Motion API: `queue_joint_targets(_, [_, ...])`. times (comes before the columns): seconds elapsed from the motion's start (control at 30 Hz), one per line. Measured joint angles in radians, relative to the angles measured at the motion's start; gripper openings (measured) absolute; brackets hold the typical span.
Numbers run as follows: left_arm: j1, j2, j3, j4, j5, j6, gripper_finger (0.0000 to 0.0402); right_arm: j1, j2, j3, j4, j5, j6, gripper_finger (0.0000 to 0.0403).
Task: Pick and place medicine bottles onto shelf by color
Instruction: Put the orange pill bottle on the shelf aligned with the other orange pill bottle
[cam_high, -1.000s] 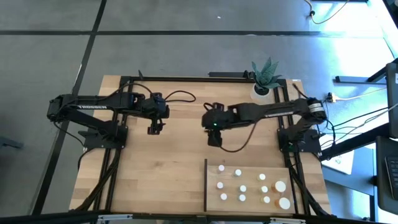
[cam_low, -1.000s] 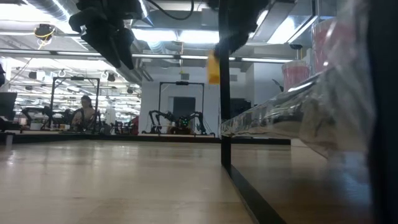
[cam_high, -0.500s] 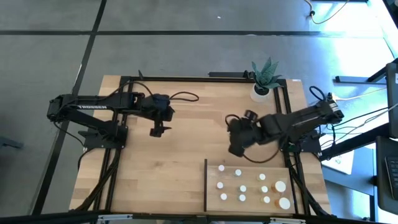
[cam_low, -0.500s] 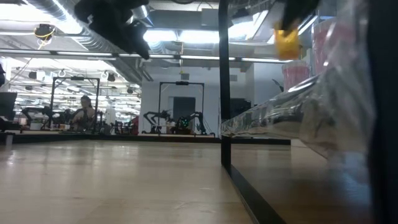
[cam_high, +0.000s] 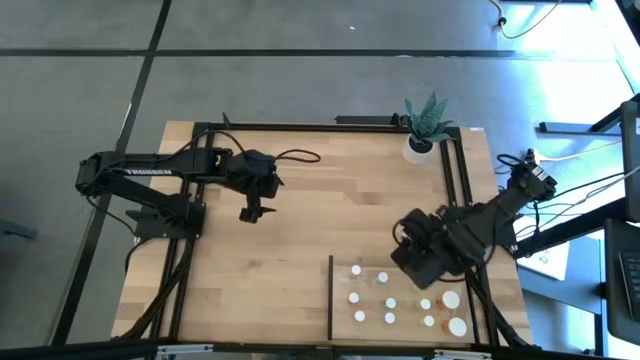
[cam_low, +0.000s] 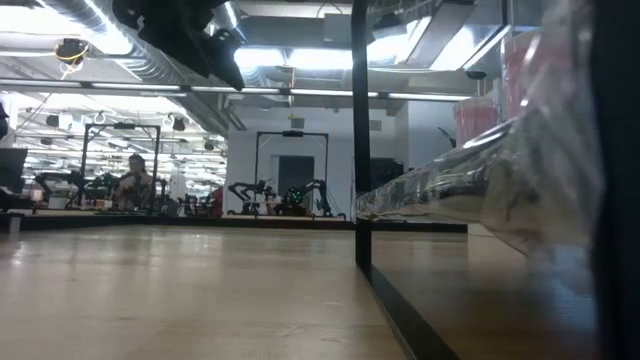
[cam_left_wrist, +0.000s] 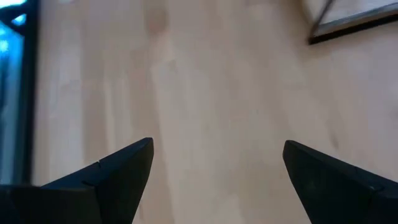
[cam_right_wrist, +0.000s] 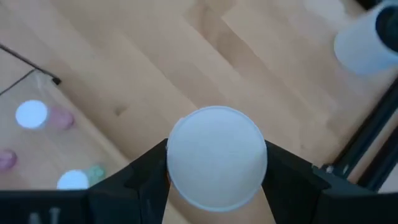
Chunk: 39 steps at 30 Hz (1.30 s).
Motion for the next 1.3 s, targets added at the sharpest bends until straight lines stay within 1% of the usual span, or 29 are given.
queue_joint_targets(0.17, [0.000,0.000,0.000,0.029,0.127,0.043,0.0352,0.079,-0.001,-0.054,0.001,-0.016,0.147,0.0218])
queue_joint_targets(0.27, [-0.001,0.000,0.000,0.045,0.152,0.045,0.0352,0.115,-0.001,-0.086,0.000,-0.054,0.186,0.0218])
queue_joint_targets(0.37, [0.000,0.000,0.000,0.048,0.153,0.045,0.0352,0.138,-0.003,-0.109,0.002,-0.067,0.212,0.0218])
queue_joint_targets(0.5, [0.000,0.000,0.000,0.052,0.153,0.036,0.0352,0.152,-0.019,-0.115,0.001,-0.142,0.212,0.0218])
queue_joint_targets(0.67, [0.000,0.000,0.000,0.052,0.153,0.035,0.0352,0.183,-0.032,-0.115,0.001,-0.194,0.214,0.0218])
queue_joint_targets(0.93, [0.000,0.000,0.000,0.052,0.153,0.035,0.0352,0.233,-0.032,-0.115,0.001,-0.195,0.210,0.0218])
queue_joint_targets(1.0, [0.000,0.000,0.000,0.052,0.153,0.034,0.0352,0.248,-0.032,-0.118,0.002,-0.209,0.209,0.0218])
queue_joint_targets(1.1, [0.000,0.000,0.000,0.052,0.153,0.034,0.0352,0.270,-0.032,-0.149,0.003,-0.276,0.233,0.0218])
queue_joint_targets(1.2, [0.000,0.000,0.000,0.052,0.153,0.034,0.0352,0.286,-0.032,-0.203,0.001,-0.369,0.329,0.0218])
queue_joint_targets(1.3, [-0.001,0.000,0.000,0.052,0.161,0.046,0.0352,0.306,-0.032,-0.248,0.004,-0.404,0.401,0.0218])
